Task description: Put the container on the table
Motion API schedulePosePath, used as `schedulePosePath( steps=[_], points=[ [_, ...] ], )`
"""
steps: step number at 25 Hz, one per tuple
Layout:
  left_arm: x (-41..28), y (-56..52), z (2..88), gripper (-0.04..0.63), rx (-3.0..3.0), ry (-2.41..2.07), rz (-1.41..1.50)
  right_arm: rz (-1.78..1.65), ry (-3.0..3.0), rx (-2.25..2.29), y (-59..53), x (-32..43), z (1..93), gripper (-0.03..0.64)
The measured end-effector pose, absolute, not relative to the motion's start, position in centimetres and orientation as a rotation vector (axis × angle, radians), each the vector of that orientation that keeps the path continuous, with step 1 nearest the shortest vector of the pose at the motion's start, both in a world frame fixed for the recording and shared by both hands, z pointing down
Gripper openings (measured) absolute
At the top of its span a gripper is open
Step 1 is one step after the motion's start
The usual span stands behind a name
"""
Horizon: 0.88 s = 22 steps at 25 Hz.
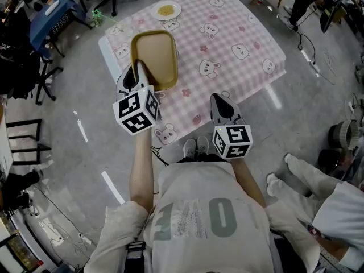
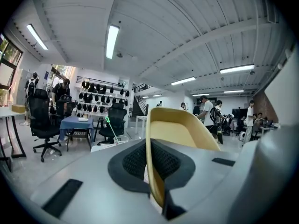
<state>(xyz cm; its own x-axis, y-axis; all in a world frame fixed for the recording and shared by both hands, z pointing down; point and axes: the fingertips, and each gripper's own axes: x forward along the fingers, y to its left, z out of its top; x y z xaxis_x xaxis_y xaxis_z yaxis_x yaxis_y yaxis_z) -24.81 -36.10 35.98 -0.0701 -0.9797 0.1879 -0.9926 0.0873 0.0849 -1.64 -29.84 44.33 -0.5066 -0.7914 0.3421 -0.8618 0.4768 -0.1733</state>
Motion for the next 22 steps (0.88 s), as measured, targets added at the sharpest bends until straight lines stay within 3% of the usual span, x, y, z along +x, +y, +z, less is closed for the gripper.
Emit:
schedulePosePath(
  steps=[22],
  points=[
    [-25.1, -48.1, 50.8, 0.029, 1.78, -1.865, 0.497, 0.562, -2.43, 1.625, -28.8, 4.0, 43.6, 0.029]
  ],
)
